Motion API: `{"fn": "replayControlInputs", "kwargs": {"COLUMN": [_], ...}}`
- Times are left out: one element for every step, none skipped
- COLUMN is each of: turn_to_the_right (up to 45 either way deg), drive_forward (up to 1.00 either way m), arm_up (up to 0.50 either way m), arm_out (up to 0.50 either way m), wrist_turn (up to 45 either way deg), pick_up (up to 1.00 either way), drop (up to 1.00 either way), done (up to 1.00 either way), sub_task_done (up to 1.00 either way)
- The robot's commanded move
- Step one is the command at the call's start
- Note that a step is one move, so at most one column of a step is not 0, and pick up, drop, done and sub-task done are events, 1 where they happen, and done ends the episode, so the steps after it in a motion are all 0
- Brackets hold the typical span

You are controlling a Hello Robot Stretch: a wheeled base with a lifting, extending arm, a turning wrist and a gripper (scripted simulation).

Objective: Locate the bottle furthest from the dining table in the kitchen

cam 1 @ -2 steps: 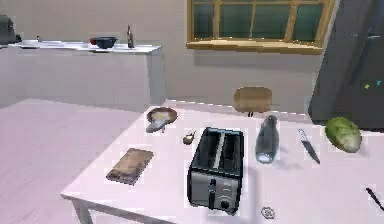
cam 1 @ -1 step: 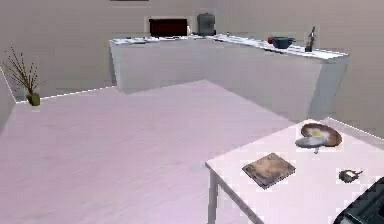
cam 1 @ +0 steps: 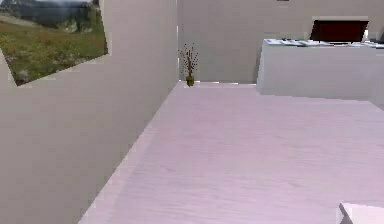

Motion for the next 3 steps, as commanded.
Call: {"fn": "replayControlInputs", "kwargs": {"turn_to_the_right": [0.0, 45.0, 18.0], "drive_forward": [0.90, 0.00, 0.00], "arm_up": [0.00, 0.00, 0.00], "arm_out": [0.00, 0.00, 0.00], "wrist_turn": [0.0, 0.0, 0.0], "pick_up": [0.00, 0.00, 0.00], "drop": [0.00, 0.00, 0.00], "done": [0.00, 0.00, 0.00], "sub_task_done": [0.00, 0.00, 0.00]}}
